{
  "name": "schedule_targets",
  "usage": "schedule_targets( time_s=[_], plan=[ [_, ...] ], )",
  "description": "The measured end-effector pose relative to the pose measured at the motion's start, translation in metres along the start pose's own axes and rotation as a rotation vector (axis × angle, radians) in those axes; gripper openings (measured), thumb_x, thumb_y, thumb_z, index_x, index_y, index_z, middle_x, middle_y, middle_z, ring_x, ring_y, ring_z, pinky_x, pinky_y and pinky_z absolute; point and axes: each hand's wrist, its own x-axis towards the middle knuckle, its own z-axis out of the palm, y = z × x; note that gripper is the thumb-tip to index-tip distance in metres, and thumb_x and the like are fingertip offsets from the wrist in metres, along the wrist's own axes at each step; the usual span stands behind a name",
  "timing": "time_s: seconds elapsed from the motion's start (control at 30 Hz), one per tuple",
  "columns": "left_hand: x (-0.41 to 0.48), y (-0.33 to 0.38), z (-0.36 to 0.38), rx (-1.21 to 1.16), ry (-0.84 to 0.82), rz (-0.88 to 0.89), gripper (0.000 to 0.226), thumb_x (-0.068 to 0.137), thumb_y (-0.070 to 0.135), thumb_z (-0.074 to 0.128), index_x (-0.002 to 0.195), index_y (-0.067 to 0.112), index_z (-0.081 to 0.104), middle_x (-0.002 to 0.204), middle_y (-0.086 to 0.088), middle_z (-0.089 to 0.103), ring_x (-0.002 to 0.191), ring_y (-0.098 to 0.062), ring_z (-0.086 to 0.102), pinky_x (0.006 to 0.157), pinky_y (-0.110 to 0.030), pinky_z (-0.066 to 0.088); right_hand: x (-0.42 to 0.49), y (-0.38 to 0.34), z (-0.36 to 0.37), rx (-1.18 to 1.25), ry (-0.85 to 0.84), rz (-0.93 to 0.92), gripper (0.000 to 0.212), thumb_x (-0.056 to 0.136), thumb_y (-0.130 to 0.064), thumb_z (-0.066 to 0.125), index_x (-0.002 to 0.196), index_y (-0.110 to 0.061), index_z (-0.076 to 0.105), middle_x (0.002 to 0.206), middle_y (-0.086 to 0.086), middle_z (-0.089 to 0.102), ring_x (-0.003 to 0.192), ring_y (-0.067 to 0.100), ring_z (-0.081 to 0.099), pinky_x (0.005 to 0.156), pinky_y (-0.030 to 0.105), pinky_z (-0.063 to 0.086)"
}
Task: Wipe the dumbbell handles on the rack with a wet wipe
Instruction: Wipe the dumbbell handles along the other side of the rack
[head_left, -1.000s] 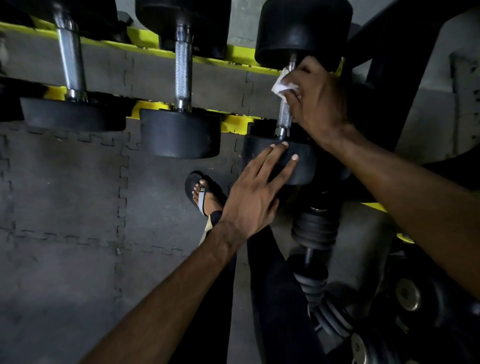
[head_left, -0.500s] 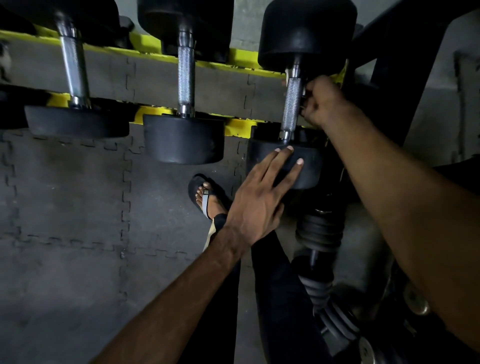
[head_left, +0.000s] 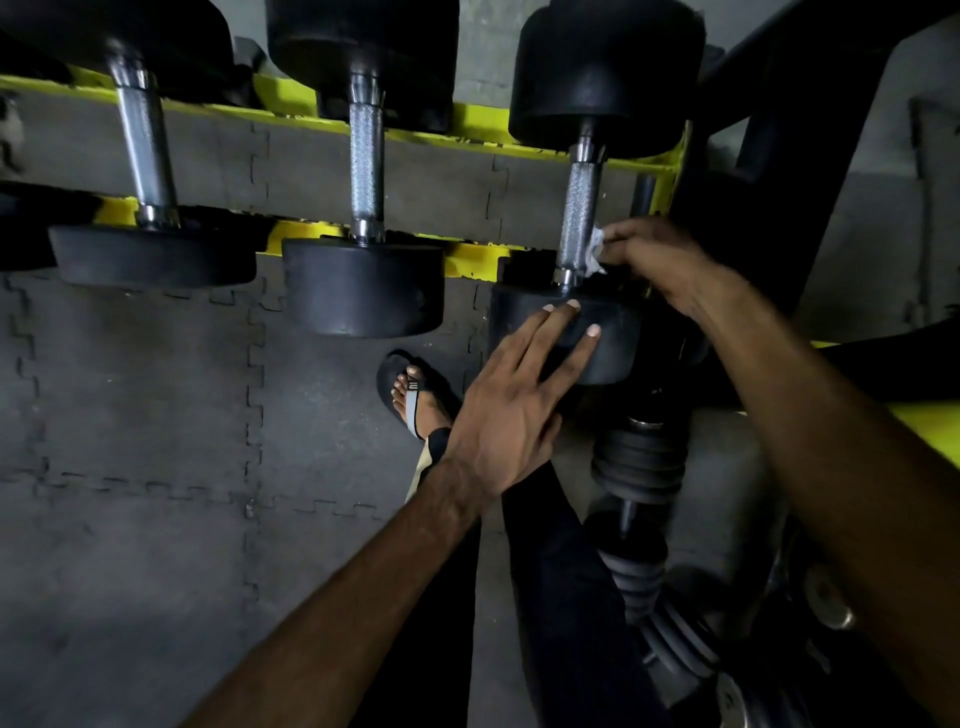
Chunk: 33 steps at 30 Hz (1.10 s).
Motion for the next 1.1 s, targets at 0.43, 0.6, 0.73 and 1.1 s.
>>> schedule_targets(
  time_s=[0.43, 0.6, 0.73, 1.1],
  plan=[
    [-0.001, 0.001, 0.000, 0.011, 0.028, 0.000, 0.098, 0.075, 0.016, 0.078, 0.161, 0.015, 0.030, 0.167, -0.015, 0.021, 0.154, -0.031, 0.020, 0.120, -0.044, 0.032, -0.005, -0.035, 0.030, 0.091, 0.698, -0.386, 0.020, 0.083, -0.031, 0.072, 0.085, -0.012, 0.077, 0.070, -0.007, 0.067, 0.059, 0.000, 0.057, 0.060, 0.025, 0.048],
    [-0.001, 0.002, 0.001, 0.016, 0.018, -0.014, 0.096, 0.077, 0.017, 0.076, 0.161, 0.016, 0.029, 0.167, -0.014, 0.020, 0.155, -0.030, 0.018, 0.124, -0.040, 0.026, -0.019, -0.030, 0.030, -0.465, 0.698, -0.636, 0.027, 0.093, -0.042, 0.056, 0.104, -0.024, 0.072, 0.097, 0.001, 0.061, 0.082, 0.017, 0.060, 0.069, 0.032, 0.046],
    [-0.001, 0.001, 0.001, 0.011, 0.011, -0.004, 0.097, 0.076, 0.014, 0.074, 0.161, 0.015, 0.029, 0.167, -0.015, 0.020, 0.155, -0.030, 0.019, 0.123, -0.042, 0.028, -0.017, -0.042, 0.027, -0.923, 0.431, -0.814, 0.043, 0.098, -0.050, 0.038, 0.112, -0.025, 0.070, 0.106, 0.004, 0.067, 0.087, 0.030, 0.066, 0.070, 0.036, 0.051],
    [0.000, 0.003, 0.000, -0.001, 0.011, -0.009, 0.096, 0.074, 0.014, 0.071, 0.161, 0.016, 0.030, 0.167, -0.014, 0.020, 0.155, -0.030, 0.019, 0.121, -0.044, 0.030, -0.022, -0.081, 0.043, -1.509, 0.281, -0.647, 0.021, 0.101, -0.020, 0.047, 0.112, -0.009, 0.062, 0.107, 0.013, 0.068, 0.097, 0.032, 0.066, 0.064, 0.030, 0.032]
  ],
)
